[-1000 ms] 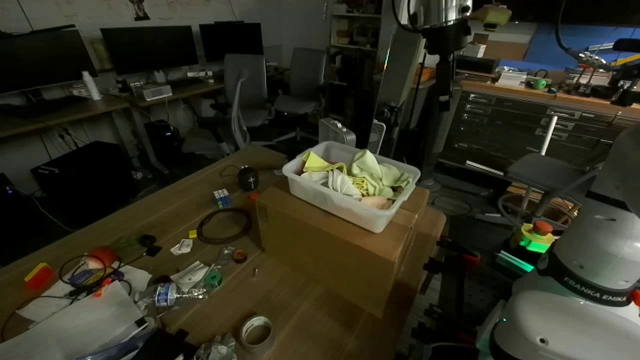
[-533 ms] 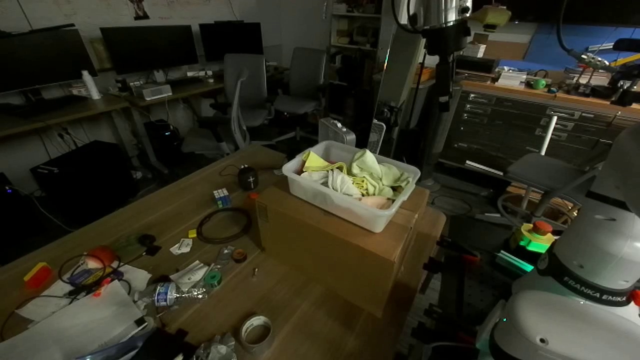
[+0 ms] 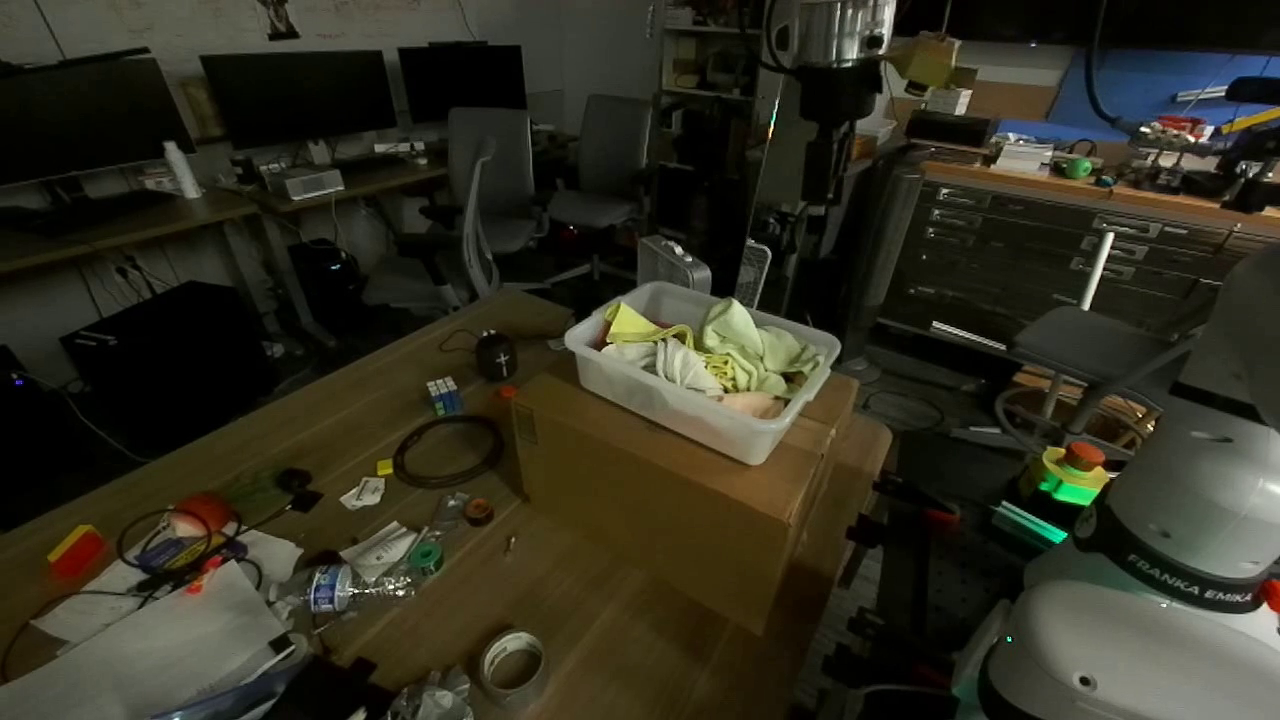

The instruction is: Remove the contents from the storage box and put them on the table

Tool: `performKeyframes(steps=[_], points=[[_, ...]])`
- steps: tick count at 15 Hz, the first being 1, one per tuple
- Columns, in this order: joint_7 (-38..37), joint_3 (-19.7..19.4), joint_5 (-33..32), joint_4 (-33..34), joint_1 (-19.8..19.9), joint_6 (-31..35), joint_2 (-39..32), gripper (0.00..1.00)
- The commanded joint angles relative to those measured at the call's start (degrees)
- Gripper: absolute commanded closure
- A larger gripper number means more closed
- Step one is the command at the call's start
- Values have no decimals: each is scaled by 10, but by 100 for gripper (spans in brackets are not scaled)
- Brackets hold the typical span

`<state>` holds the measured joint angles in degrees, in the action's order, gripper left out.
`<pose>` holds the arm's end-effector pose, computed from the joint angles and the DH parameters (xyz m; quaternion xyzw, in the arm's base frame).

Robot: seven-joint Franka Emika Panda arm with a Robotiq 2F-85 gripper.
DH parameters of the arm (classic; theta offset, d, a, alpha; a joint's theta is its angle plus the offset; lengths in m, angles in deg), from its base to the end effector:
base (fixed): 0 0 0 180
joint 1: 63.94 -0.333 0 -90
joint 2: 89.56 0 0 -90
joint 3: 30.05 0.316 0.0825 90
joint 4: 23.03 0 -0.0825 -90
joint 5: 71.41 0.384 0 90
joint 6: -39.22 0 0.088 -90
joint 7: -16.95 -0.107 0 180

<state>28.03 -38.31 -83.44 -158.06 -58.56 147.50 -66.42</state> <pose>0.4049 -0.1175 0.4759 0.9968 0.0205 -0.0461 0.0620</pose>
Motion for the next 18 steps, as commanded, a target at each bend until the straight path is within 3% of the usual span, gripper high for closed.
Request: performKeyframes(steps=[1, 5, 12, 18], points=[[-36, 23, 2, -5, -11, 65, -39, 0], [-67, 48, -20, 3, -12, 78, -109, 0], [-11, 45, -7, 49, -13, 58, -222, 0], [28, 41, -4, 97, -8, 50, -262, 0]])
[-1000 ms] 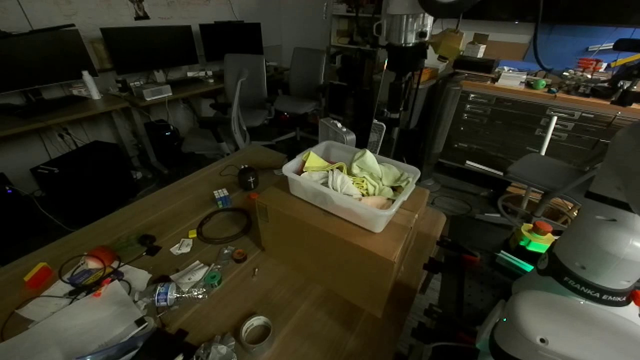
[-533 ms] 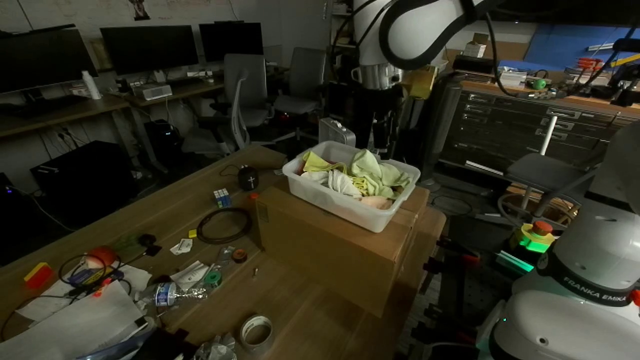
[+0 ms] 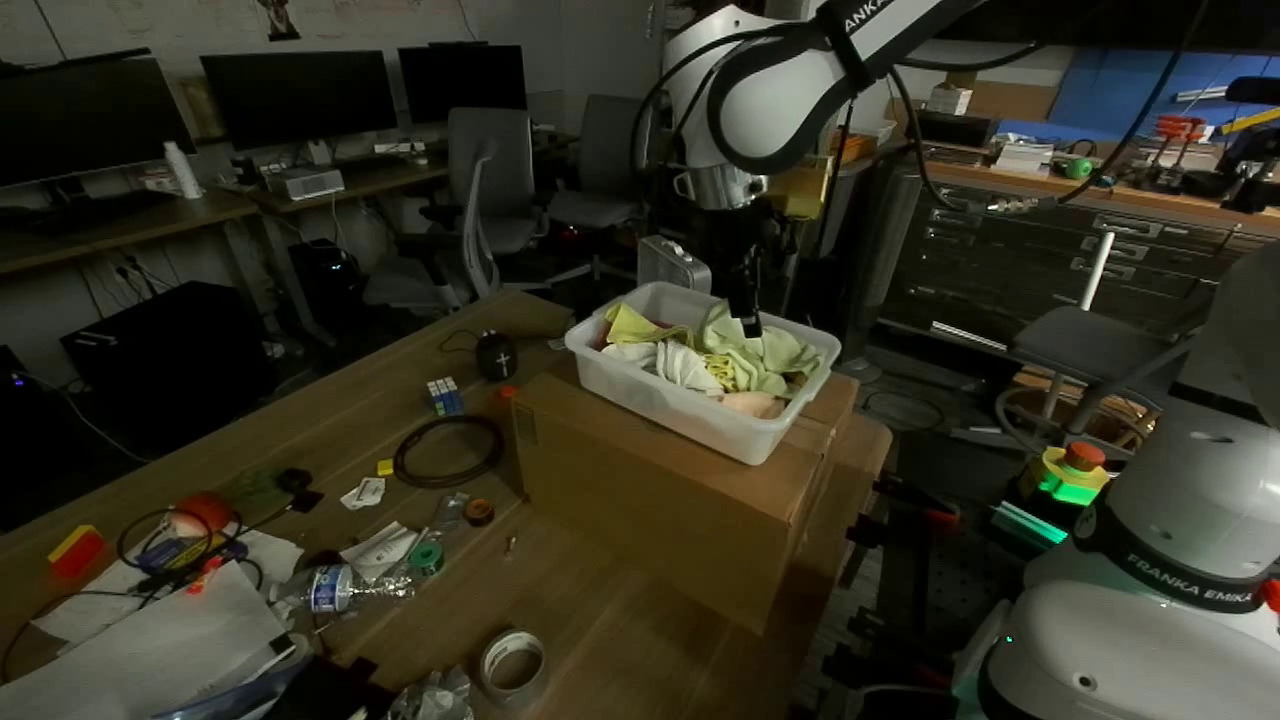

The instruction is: Remove the contents from the storage box and put them on the table

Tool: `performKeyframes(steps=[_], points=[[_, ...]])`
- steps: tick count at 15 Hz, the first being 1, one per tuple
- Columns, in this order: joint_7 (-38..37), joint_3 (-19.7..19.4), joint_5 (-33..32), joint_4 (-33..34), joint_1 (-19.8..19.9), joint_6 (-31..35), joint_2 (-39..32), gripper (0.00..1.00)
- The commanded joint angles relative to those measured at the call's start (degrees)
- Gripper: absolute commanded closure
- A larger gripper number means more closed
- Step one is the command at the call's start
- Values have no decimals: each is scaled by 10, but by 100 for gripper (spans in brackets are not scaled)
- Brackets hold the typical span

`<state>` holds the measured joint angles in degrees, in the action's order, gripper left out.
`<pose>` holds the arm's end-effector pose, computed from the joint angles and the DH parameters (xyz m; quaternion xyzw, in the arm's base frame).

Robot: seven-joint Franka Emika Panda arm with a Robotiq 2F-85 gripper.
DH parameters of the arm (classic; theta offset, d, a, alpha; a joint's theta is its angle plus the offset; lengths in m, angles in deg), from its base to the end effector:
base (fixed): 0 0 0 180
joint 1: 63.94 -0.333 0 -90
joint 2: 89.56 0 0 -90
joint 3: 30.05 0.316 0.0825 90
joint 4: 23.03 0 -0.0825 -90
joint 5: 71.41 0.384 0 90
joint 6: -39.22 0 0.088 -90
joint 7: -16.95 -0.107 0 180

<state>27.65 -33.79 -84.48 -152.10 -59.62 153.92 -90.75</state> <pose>0.4857 -0.0826 0.3366 0.9826 0.0837 -0.1485 0.0735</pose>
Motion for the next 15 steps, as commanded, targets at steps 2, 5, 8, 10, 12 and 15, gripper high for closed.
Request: performKeyframes(steps=[2, 5, 8, 10, 12, 15], points=[[56, -6, 14, 47, 6, -6, -25, 0], [91, -9, 19, 57, 11, 4, -34, 0], [123, -12, 19, 65, 16, 13, -46, 0], [147, -13, 18, 69, 19, 20, -56, 0], [168, -12, 20, 73, 22, 33, -64, 0], [158, -10, 34, 80, 24, 54, -76, 0]])
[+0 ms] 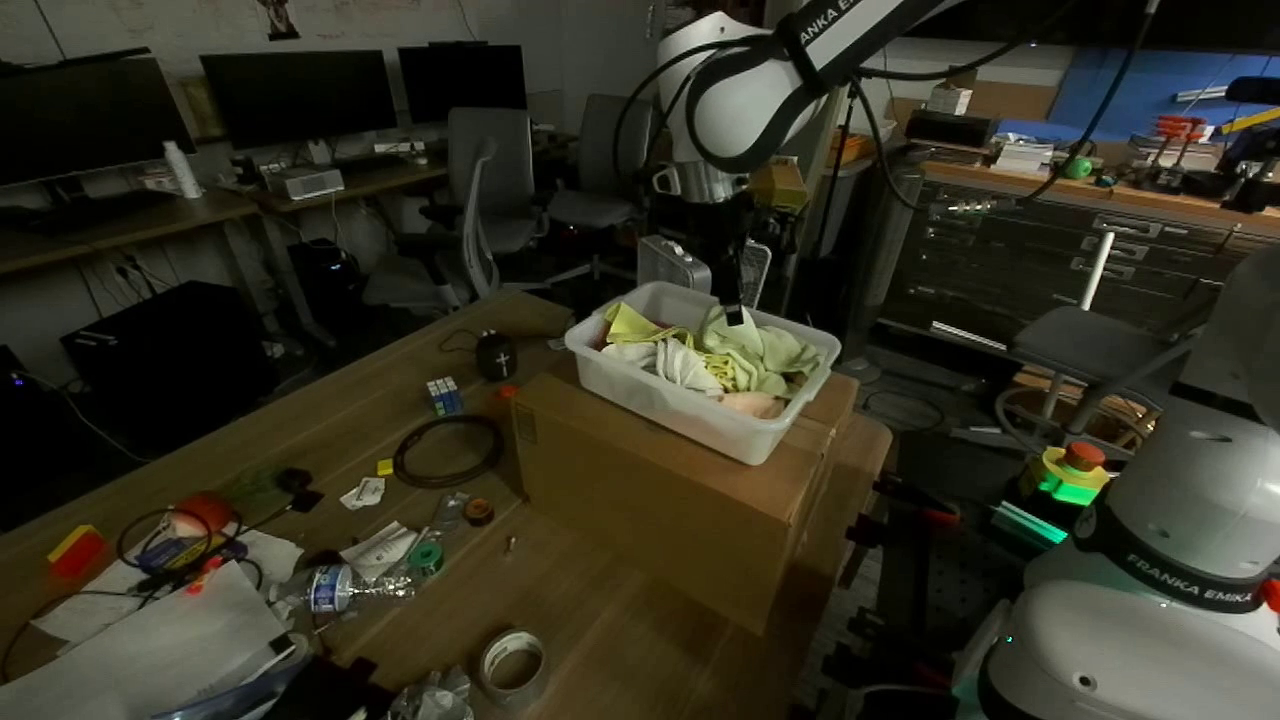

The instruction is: Remove the contents from the storage box and put them on the table

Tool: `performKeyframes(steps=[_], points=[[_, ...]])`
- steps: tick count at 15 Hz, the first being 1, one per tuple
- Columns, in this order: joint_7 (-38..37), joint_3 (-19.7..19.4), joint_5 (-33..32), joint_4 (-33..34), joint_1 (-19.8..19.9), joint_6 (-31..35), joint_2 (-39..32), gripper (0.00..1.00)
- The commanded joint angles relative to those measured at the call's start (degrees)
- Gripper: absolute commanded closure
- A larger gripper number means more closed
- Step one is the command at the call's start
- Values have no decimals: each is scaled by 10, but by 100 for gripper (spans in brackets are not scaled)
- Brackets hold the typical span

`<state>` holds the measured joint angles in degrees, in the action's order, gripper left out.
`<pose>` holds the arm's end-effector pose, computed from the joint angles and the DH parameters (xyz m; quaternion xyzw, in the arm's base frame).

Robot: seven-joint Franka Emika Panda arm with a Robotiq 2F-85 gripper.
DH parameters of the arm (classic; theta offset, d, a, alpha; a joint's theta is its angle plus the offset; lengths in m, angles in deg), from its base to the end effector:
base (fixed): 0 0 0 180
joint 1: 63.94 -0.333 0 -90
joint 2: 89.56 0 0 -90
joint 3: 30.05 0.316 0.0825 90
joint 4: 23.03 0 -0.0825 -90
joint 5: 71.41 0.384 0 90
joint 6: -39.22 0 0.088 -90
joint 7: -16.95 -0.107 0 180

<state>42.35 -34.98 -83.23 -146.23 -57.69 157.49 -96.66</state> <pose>0.5195 -0.1133 0.3291 0.9740 0.1797 -0.1274 0.0531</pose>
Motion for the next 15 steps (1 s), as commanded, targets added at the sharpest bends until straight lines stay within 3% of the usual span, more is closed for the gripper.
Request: performKeyframes(steps=[1, 8, 15], points=[[5, 2, 22, 23, 5, 24, -20, 0], [-41, -2, -22, 24, -1, 51, -30, 0], [-79, -4, -69, 28, -3, 33, -63, 0]])
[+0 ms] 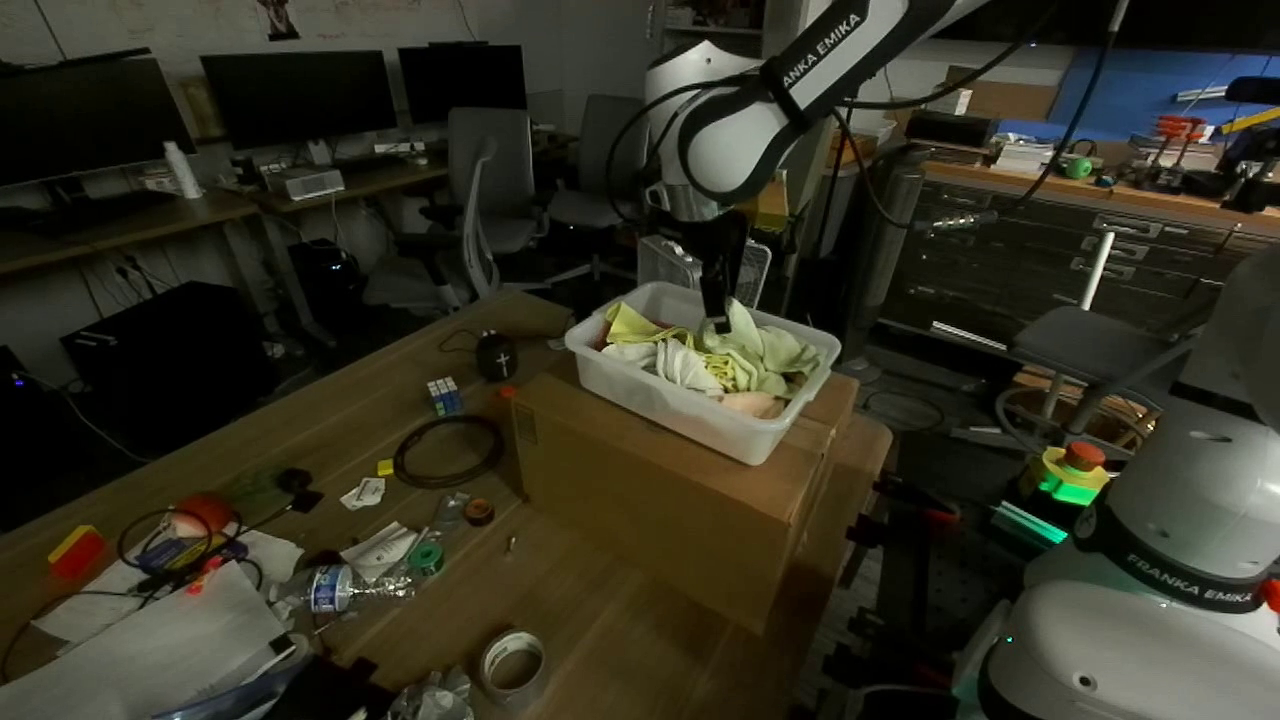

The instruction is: Remove the contents from the storage box and put them on the table

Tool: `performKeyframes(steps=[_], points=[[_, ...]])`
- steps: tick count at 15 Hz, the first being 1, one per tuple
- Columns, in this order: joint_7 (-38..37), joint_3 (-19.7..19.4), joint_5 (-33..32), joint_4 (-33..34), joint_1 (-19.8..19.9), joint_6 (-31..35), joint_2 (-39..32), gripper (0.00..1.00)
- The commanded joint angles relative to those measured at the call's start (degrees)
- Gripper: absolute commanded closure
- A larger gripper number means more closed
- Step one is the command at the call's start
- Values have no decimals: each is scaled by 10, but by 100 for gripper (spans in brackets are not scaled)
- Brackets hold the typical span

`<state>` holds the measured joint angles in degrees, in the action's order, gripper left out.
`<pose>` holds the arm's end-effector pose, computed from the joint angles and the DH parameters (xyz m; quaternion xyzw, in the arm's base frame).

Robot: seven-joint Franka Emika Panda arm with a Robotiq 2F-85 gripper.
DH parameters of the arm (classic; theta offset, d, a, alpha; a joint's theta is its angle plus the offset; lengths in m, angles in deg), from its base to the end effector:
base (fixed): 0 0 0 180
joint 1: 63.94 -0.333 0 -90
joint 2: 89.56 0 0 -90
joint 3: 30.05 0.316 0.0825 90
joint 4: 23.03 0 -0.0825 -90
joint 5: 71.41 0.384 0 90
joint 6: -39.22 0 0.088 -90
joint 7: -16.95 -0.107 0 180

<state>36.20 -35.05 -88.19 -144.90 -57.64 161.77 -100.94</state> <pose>0.5344 -0.1190 0.3040 0.9753 0.1576 -0.1219 0.0950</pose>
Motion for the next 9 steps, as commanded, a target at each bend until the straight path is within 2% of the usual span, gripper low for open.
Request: performKeyframes(steps=[1, 3, 4, 5, 9], points=[[-21, -4, -22, 16, -3, -10, -25, 0], [-27, -4, -25, 16, -4, -10, -31, 0], [-27, -4, -25, 16, -3, -10, -34, 25], [-28, -4, -25, 16, -3, -11, -35, 26], [-18, -3, -18, 14, 0, -24, -29, 58]])
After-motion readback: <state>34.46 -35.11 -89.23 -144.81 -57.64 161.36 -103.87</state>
